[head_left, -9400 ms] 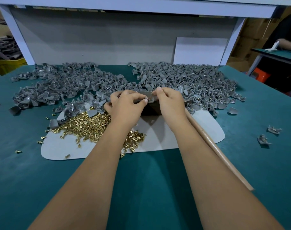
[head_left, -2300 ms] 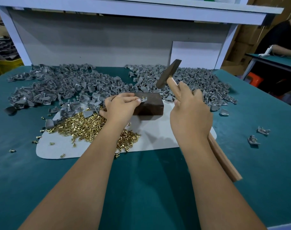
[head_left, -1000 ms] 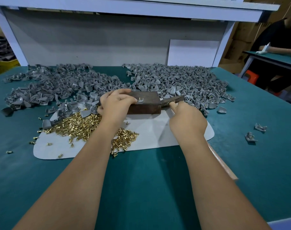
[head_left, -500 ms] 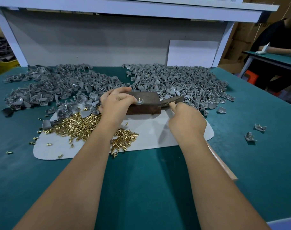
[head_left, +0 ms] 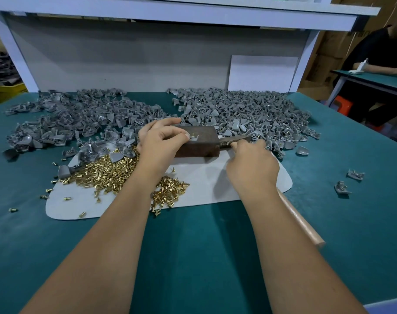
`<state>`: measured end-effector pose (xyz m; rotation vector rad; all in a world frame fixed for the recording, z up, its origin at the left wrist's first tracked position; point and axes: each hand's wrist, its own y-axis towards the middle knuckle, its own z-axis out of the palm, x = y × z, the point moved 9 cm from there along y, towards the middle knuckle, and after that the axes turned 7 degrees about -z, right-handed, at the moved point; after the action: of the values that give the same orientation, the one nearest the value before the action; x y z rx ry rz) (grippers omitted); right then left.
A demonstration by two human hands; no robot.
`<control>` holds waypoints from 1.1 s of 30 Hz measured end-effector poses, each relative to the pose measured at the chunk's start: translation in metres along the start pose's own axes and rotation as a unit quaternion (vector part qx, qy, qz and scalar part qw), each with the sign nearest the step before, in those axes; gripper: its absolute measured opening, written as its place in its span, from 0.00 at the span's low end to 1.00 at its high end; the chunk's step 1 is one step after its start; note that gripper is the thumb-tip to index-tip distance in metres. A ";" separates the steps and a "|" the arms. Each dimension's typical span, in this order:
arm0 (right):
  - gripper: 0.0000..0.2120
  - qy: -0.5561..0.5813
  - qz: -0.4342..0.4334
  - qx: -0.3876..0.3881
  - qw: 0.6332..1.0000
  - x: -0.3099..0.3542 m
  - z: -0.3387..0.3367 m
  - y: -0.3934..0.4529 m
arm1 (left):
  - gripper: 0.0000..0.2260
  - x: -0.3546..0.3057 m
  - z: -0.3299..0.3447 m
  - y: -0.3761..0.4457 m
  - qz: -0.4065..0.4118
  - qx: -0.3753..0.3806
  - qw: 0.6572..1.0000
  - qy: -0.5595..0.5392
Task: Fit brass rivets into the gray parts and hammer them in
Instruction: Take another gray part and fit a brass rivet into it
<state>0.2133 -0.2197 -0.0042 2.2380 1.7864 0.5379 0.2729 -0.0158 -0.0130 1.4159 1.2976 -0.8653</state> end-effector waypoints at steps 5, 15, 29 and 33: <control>0.10 -0.032 -0.030 -0.064 0.997 0.008 -0.017 0.002 | 0.10 -0.001 0.000 0.001 0.010 0.001 1.000 0.008; 0.14 0.278 -0.122 -0.119 0.945 0.047 -0.023 0.004 | 0.05 -0.003 -0.003 0.001 0.032 -0.032 0.997 0.055; 0.06 0.326 -0.124 -0.005 0.937 0.070 0.019 0.050 | 0.03 0.005 0.001 0.008 0.005 -0.058 0.984 0.171; 0.06 0.325 -0.121 -0.026 0.938 0.068 0.018 0.047 | 0.05 0.006 0.001 0.008 0.000 -0.059 0.983 0.173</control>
<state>0.2756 -0.1641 0.0081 1.8784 2.2571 1.3689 0.2821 -0.0149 -0.0179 1.5149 1.5802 -0.5448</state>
